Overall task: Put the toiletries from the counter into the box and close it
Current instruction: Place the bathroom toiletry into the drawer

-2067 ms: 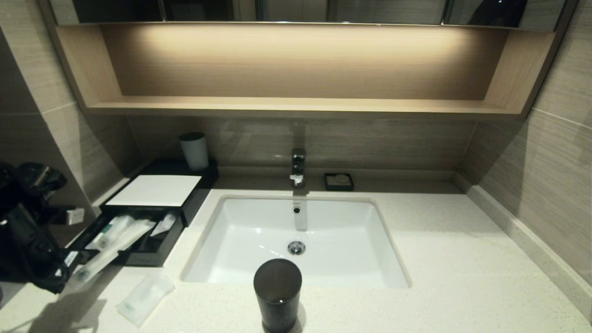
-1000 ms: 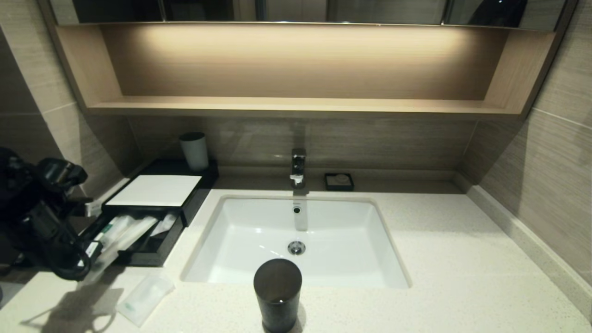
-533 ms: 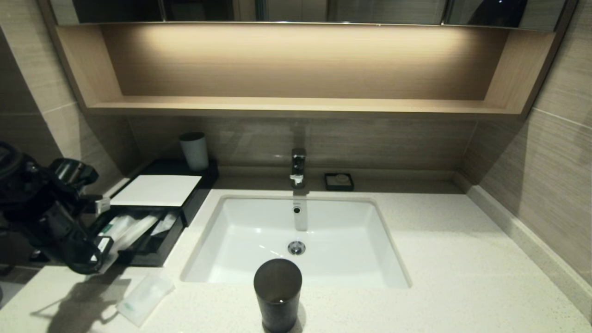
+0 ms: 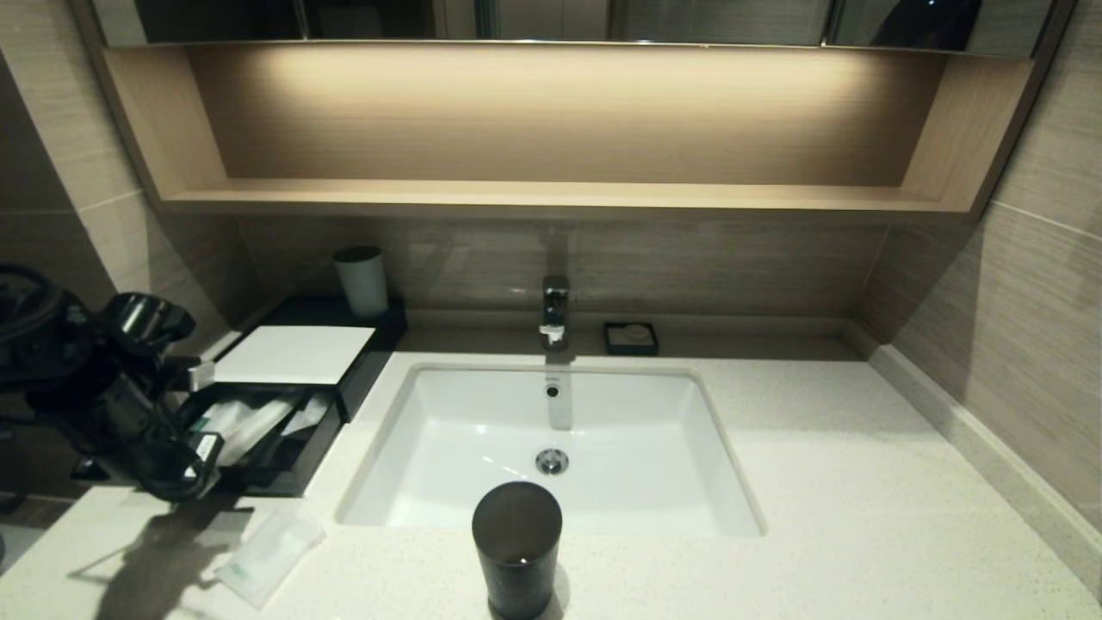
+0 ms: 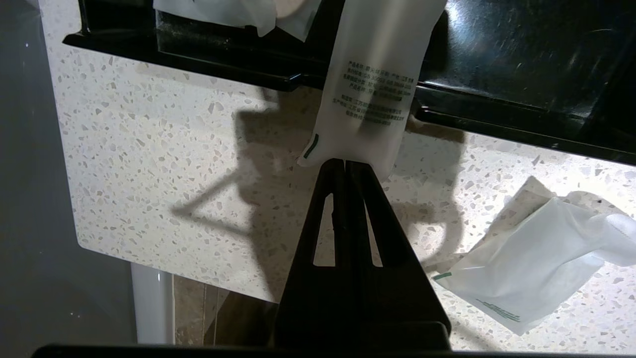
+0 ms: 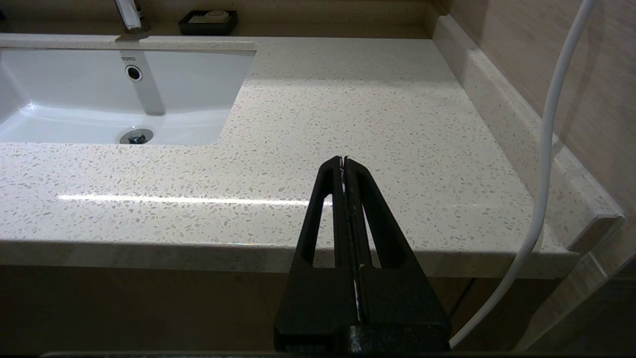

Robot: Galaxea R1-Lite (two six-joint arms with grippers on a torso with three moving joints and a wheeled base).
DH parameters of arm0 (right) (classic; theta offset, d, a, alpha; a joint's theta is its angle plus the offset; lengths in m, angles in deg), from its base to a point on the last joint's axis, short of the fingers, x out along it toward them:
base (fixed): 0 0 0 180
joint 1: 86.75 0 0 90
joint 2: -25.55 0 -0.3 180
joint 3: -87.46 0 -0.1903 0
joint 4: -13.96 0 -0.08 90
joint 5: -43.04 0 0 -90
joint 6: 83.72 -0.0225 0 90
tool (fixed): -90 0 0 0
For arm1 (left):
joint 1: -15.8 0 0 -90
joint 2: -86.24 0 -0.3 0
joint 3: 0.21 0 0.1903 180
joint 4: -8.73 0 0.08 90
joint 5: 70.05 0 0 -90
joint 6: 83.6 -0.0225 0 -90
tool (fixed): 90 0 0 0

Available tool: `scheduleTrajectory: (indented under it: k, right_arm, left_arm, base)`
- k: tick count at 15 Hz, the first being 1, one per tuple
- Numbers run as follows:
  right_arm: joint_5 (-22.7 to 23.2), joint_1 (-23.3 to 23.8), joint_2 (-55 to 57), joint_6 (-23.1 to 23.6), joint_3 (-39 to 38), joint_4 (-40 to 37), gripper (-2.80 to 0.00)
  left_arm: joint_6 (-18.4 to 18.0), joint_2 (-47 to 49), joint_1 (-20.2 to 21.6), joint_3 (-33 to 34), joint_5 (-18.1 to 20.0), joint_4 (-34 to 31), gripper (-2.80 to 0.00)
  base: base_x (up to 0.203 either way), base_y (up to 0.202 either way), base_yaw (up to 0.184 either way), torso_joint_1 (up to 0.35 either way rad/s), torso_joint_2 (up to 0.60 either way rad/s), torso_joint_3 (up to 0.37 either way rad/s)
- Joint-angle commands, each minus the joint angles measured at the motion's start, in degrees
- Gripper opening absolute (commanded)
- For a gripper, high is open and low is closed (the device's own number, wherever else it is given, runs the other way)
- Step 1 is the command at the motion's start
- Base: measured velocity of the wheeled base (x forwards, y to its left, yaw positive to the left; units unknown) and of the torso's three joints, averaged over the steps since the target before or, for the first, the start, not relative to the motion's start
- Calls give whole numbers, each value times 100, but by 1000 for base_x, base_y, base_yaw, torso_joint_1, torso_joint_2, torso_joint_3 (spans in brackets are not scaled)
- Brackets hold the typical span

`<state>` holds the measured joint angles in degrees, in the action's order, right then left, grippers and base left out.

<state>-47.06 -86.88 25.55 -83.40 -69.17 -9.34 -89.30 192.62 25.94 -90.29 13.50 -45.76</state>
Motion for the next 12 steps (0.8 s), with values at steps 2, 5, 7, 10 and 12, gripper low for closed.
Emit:
scheduleTrajectory:
  k: [2,5,7,10,12]
  right_arm:
    - [1,4,0,2,-9,1,-280]
    - [1,-4,0,2,-9,1,-280]
    - [1,4,0,2,-9,1,-280]
    - [1,3,0,2,-9,1,-280]
    - [1,-4,0,2,-9,1,-280]
  left_arm:
    - [19,-4,-59,0,-6,103,-280]
    - [87,22,-108,0,-14,262,-280]
    - [87,31,-118,-1,-14,315,-280]
    - [87,48,-121,0,-14,416,-280]
    - [87,96,-121,-9,-14,494,-280]
  base:
    - [0,0,0,0,0,0]
    - [0,0,0,0,0,0]
    - [0,0,0,0,0,0]
    - [0,0,0,0,0,0]
    - [0,0,0,0,0,0]
